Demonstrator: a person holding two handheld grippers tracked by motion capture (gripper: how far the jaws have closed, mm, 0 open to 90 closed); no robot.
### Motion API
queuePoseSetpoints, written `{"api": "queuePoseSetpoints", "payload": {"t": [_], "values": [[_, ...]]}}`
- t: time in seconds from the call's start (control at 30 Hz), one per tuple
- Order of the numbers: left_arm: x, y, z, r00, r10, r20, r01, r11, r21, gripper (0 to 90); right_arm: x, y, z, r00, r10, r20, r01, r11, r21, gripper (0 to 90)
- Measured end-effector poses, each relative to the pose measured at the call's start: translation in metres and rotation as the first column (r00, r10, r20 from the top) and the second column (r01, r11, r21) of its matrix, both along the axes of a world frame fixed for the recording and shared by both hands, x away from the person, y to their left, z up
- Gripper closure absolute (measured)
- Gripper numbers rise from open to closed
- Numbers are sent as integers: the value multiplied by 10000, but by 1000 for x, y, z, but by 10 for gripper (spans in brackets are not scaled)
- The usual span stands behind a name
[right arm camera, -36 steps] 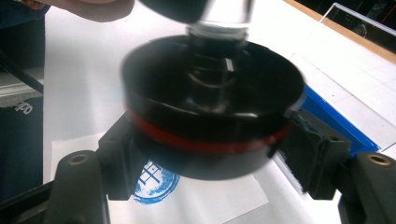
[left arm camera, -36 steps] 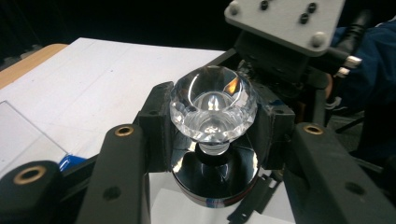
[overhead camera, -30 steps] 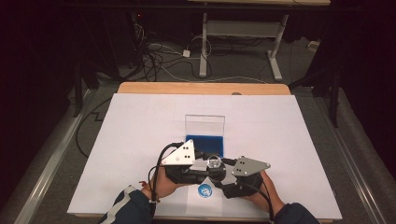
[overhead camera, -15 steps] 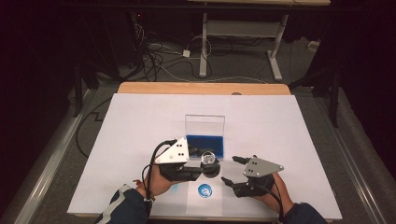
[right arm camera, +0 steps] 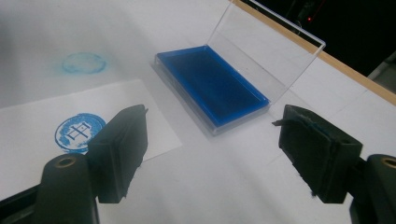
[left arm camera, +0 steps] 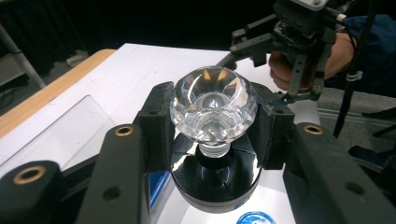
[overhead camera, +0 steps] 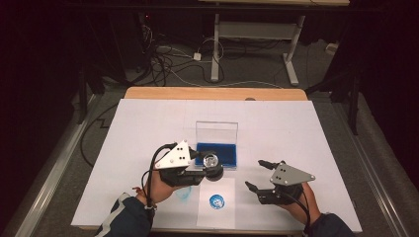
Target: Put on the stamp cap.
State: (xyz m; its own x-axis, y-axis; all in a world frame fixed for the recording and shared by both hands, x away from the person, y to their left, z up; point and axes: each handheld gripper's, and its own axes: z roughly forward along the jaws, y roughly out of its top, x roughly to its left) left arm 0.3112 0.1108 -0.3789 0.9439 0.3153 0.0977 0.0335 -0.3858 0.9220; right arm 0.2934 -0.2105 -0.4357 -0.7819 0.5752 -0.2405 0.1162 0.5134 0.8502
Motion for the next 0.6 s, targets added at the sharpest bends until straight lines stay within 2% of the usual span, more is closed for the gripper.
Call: {"api": "queuePoseSetpoints", "payload": {"t": [0.23, 0.6], "values": [[3, 6, 0, 9993, 347, 148, -349, 9993, 162, 540, -3, -7, 0, 9997, -197, 155, 196, 9998, 40, 237], [5, 19, 5, 9970, 742, 231, -745, 9972, 106, 540, -7, -23, 2, 9978, -608, 271, 602, 9980, 199, 220]]}}
